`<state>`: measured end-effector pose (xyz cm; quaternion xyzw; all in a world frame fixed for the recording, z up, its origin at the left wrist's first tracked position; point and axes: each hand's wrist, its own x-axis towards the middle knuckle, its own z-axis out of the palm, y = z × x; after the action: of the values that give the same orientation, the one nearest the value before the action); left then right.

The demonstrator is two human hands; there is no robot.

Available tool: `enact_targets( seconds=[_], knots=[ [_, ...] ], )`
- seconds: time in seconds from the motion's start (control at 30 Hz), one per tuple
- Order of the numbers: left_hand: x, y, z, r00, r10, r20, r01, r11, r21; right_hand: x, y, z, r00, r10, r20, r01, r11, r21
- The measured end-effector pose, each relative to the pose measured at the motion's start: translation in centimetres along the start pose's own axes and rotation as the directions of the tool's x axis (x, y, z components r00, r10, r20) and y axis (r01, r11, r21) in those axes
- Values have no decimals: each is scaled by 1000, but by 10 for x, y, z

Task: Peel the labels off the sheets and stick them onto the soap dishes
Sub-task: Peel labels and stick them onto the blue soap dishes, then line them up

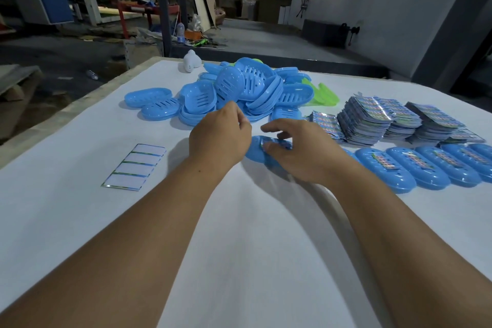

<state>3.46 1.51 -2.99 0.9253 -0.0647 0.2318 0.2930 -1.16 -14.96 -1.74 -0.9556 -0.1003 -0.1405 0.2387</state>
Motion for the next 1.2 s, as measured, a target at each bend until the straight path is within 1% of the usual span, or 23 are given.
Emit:
enact_targets(
  seconds=[0.07,0.17,0.3,0.37,0.6,0.67,0.9,1.03,1.2],
  knots=[
    [0,-1,-1,1000,-3,12,2,1000,24,-1,0,1,999,-22,36,22,1000,-16],
    [-1,-1,-1,1000,6,12,-6,999,38,-3,1,1,999,-8,33,11,995,-96],
    [-2,0,-1,1000,12,12,-13,999,51,-5,1,-2,994,108,0,-104,957,-271],
    [-2,0,0,1000,12,20,-13,999,51,-6,0,-3,988,153,-19,-152,941,-303],
    [-1,-2,3,1000,7,29,-9,997,80,-11,3,-17,950,309,-38,-304,895,-326],
    [0,-2,4,999,9,32,-11,997,80,-12,5,-18,942,334,-46,-331,890,-315],
    [0,-4,4,999,6,43,-10,997,73,-11,8,-22,935,350,-52,-351,897,-268],
    [0,-5,4,998,1,63,-6,997,76,-13,13,-24,932,352,-85,-361,897,-253],
    [0,-5,5,996,-13,84,6,997,82,-13,17,-28,933,351,-84,-361,895,-262]
  ],
)
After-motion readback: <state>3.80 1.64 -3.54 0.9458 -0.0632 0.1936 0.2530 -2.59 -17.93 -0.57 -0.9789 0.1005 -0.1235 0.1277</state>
